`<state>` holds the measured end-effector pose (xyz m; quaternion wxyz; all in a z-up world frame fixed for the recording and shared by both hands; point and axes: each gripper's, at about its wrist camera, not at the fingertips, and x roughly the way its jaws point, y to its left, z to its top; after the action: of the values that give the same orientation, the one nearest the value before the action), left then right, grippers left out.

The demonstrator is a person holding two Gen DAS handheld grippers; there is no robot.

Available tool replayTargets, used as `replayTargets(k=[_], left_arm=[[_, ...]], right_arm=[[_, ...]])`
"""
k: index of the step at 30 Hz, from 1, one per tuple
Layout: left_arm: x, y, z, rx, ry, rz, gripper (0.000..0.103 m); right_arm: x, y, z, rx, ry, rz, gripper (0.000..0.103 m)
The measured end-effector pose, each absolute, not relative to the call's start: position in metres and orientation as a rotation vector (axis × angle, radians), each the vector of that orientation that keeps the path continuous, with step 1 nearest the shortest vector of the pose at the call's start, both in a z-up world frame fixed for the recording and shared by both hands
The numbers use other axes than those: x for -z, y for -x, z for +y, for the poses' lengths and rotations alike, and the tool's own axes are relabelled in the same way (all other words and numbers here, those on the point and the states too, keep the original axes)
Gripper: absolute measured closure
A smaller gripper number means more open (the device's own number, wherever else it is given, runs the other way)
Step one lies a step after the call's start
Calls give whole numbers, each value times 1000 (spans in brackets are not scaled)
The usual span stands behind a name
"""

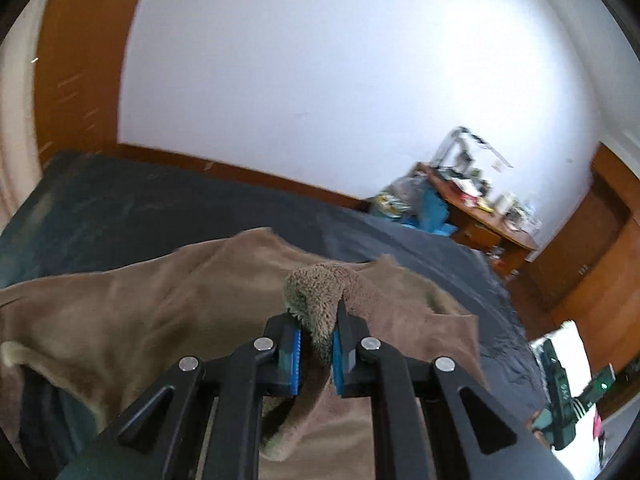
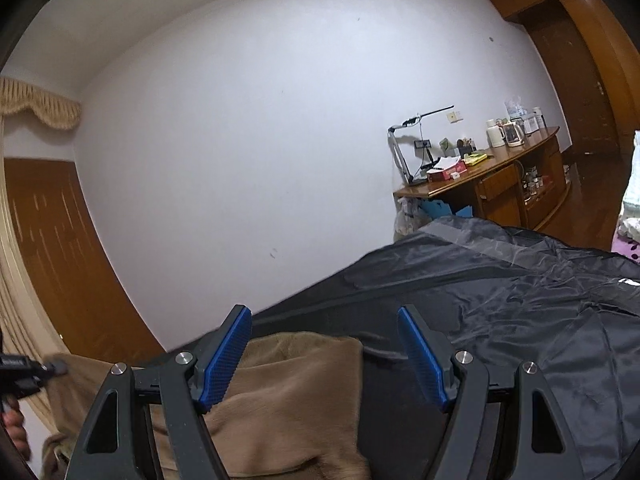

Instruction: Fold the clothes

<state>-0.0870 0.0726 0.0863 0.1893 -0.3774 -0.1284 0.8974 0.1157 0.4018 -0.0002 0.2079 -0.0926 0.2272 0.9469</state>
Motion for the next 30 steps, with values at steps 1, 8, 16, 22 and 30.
replayTargets(k=[1, 8, 16, 22, 30], left_arm=[[-79, 91, 71, -2531, 1088, -344, 89], [-27, 116, 62, -2567, 1262, -242, 87], [9, 124, 42, -2622, 1398, -272, 36], [19, 108, 21, -2600, 1413, -364, 30], [33, 82, 36, -2525, 1417, -310, 25]], right_arm=[[1, -113, 400, -2638, 276, 618, 26], [15, -83, 383, -2677, 509, 498, 26], [42, -44, 333, -2781, 815, 172, 26], [60, -25, 330, -2761, 1018, 184, 26], [83, -2, 329, -2707, 1272, 203, 17]])
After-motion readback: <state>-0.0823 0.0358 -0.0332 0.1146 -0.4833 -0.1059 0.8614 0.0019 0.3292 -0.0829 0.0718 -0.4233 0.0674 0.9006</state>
